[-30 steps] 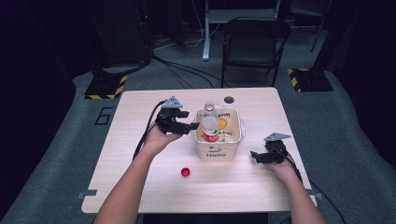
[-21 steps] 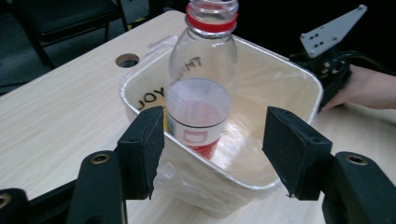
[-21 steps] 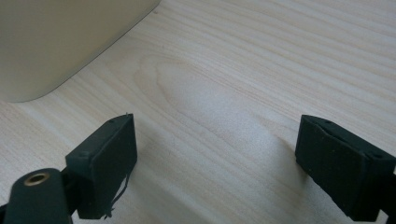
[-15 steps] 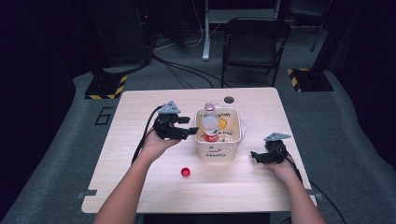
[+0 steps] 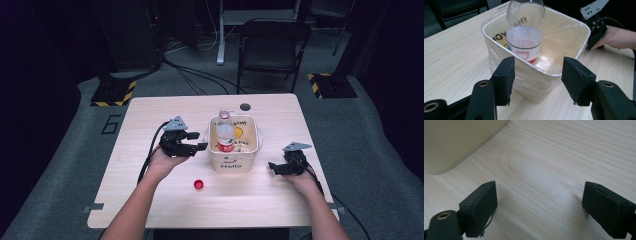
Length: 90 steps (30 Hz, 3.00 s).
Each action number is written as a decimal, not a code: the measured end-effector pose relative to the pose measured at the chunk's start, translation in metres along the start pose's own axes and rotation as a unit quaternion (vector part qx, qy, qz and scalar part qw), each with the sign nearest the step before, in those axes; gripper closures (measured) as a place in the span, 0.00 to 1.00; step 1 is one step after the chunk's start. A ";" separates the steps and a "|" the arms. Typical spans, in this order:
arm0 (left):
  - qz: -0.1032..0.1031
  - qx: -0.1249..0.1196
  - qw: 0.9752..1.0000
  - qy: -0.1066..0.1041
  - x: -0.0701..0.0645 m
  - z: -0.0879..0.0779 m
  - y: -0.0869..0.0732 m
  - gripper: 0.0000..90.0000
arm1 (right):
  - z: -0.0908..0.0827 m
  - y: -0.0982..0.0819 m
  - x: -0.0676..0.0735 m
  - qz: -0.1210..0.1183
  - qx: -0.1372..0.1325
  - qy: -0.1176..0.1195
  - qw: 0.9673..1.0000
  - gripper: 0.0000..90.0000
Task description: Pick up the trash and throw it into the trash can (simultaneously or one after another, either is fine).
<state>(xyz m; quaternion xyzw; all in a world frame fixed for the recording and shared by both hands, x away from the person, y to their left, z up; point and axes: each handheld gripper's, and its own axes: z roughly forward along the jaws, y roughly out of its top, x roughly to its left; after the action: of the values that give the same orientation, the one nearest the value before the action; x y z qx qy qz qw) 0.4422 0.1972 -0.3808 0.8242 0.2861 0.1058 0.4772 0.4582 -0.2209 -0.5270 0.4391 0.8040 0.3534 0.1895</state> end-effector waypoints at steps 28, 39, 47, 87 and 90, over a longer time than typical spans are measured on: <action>-0.033 0.021 0.999 -0.001 -0.009 0.007 -0.067 0.48 | 0.001 0.001 -0.001 -0.004 0.001 0.003 1.000 0.13; -0.030 0.024 0.999 -0.008 -0.014 0.009 -0.093 0.51 | 0.001 0.001 -0.001 -0.002 0.000 0.005 1.000 0.13; -0.031 0.035 0.999 -0.013 -0.018 0.017 -0.108 0.55 | 0.001 0.001 -0.001 -0.002 0.000 0.005 1.000 0.13; -0.030 0.098 0.995 0.008 -0.020 0.049 -0.136 0.63 | 0.002 0.002 -0.001 -0.004 0.000 0.005 1.000 0.13; -0.031 0.098 0.995 0.009 -0.020 0.049 -0.136 0.64 | 0.002 0.002 -0.001 -0.004 0.000 0.005 1.000 0.13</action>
<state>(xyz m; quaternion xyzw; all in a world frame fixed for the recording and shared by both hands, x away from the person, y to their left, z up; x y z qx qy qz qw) 0.3975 0.2018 -0.5193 0.8566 0.3246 0.0698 0.3949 0.4608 -0.2209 -0.5269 0.4337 0.8070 0.3547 0.1868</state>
